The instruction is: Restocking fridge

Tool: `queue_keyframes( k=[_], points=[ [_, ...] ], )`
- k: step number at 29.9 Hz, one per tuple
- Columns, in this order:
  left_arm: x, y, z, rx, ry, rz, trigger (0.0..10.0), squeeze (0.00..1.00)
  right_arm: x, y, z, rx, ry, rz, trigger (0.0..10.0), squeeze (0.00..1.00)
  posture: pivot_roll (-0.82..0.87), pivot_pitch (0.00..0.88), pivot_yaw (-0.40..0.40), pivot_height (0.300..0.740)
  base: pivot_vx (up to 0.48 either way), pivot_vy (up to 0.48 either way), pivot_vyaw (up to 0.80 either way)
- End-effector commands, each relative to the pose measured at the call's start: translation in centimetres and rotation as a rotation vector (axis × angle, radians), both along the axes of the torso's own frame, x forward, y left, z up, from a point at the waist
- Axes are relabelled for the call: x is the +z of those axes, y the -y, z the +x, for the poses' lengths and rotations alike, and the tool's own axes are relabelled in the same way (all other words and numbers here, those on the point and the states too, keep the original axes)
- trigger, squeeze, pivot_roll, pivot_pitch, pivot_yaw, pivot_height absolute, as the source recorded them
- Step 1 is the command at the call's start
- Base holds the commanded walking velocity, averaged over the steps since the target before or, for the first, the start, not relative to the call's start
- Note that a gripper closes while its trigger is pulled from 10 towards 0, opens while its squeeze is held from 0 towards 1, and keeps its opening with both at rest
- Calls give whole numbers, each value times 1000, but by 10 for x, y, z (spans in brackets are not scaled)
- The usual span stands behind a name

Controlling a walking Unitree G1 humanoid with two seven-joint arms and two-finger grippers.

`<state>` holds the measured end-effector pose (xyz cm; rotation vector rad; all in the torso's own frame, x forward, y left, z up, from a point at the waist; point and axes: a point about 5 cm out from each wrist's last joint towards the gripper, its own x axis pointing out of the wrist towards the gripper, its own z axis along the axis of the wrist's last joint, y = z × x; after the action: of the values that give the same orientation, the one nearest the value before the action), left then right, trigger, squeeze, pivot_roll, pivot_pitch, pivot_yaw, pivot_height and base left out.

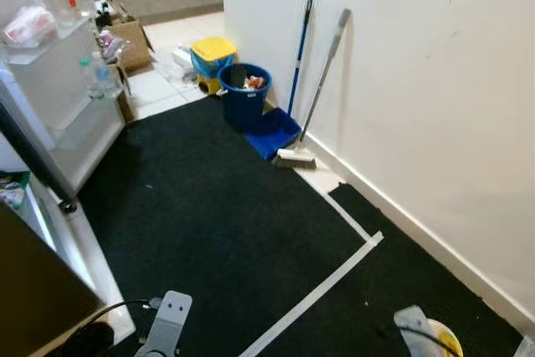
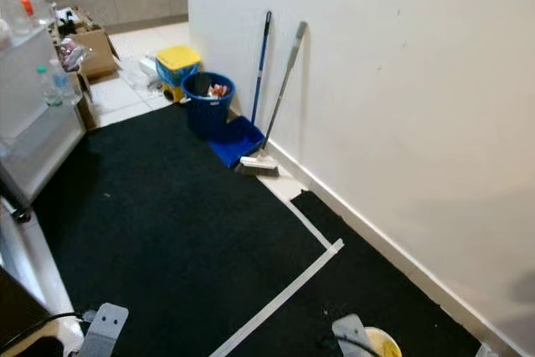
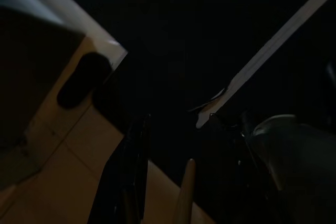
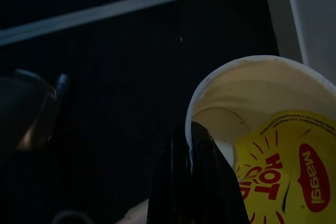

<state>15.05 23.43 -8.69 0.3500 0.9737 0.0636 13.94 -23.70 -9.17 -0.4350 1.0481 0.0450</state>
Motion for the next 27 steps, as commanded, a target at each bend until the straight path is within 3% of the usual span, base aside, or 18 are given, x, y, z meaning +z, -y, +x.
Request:
queue_keyframes(
  k=[1, 4, 6, 7, 10, 13, 18, 27],
  points=[
    [4, -5, 5, -12, 43, 13, 10000, 0, 4, 1, 10, -1, 39, 5, 10000, 0, 46, 0, -95, 740, 0, 0, 0],
    [17, 1, 25, -120, 176, 26, 10000, 0, 15, -7, 35, -9, 161, 47, 10000, 0, 48, 0, -95, 740, 0, 0, 0],
    [19, 2, 28, -133, 197, 26, 10000, 0, 17, -8, 38, -10, 179, 52, 10000, 0, 48, 0, -95, 740, 0, 0, 0],
    [26, 6, 36, -159, 273, 15, 10000, 0, 23, -12, 49, -27, 250, 84, 10000, 0, 49, 0, -93, 740, 0, 0, 0],
    [34, 10, 42, -143, 362, -16, 10000, 0, 31, -17, 63, -80, 350, 137, 10000, 0, 53, 0, -90, 740, 0, 0, 0],
    [43, 12, 47, -58, 464, -59, 10000, 0, 41, -27, 76, -180, 471, 235, 10000, 0, 47, 0, -81, 740, 0, 0, 0],
    [51, 15, 54, -13, 536, -83, 10000, 12, 54, -44, 94, -139, 562, 292, 10000, 0, 26, 0, -70, 740, 0, 0, 0],
    [72, 7, 73, -18, 639, -31, 10000, 20, 80, -46, 123, -132, 689, 346, 10000, 0, 13, 0, -61, 740, 0, 0, 0]
  ],
)
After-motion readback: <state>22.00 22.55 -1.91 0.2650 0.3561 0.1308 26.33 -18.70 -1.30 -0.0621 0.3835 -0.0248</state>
